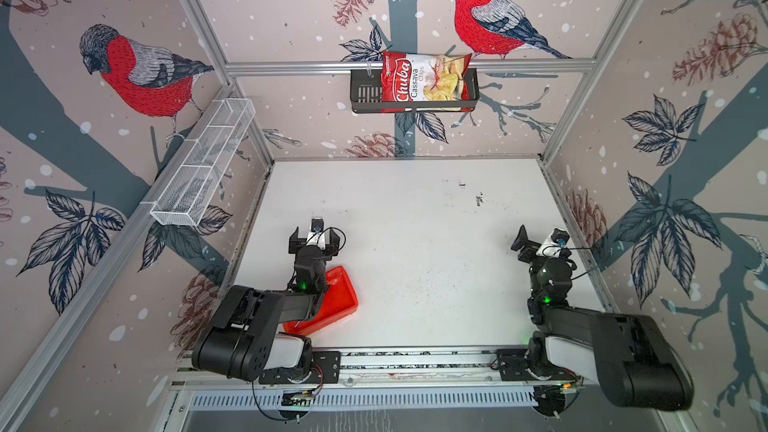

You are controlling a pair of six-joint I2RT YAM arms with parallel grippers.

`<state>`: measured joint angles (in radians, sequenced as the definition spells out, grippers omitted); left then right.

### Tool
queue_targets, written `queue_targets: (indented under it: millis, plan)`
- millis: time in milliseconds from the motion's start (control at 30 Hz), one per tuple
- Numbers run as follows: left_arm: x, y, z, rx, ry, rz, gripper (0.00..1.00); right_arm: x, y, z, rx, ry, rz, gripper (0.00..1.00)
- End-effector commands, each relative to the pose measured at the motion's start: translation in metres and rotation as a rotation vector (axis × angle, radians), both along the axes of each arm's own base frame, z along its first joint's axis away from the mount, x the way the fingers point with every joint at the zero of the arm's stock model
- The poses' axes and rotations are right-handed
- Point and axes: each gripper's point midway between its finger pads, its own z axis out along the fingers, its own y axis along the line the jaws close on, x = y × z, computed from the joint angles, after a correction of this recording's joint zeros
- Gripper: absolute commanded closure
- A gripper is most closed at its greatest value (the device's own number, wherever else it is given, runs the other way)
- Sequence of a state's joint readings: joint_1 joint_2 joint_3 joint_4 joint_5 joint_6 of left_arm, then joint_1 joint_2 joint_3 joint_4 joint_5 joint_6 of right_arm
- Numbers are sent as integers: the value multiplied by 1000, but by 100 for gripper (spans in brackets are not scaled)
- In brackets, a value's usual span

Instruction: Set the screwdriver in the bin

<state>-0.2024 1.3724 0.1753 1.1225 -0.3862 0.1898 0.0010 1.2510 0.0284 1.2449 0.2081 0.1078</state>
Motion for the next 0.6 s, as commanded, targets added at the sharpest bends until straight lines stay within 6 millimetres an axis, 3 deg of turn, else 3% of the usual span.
queue_targets:
  millis: [0, 167, 433, 567]
  plan:
    - [6, 6, 23, -65, -99, 19, 2, 9, 8, 16, -2, -78, 47, 0]
    - [7, 9, 30, -165, -169, -21, 2, 20, 15, 5, -20, -56, 85, 0]
    - [21, 15, 2, -182, -95, -8, 2, 45, 22, -10, -32, 54, 120, 0]
    - [29, 19, -1, -214, -73, -13, 2, 56, 21, -15, -25, 96, 122, 0]
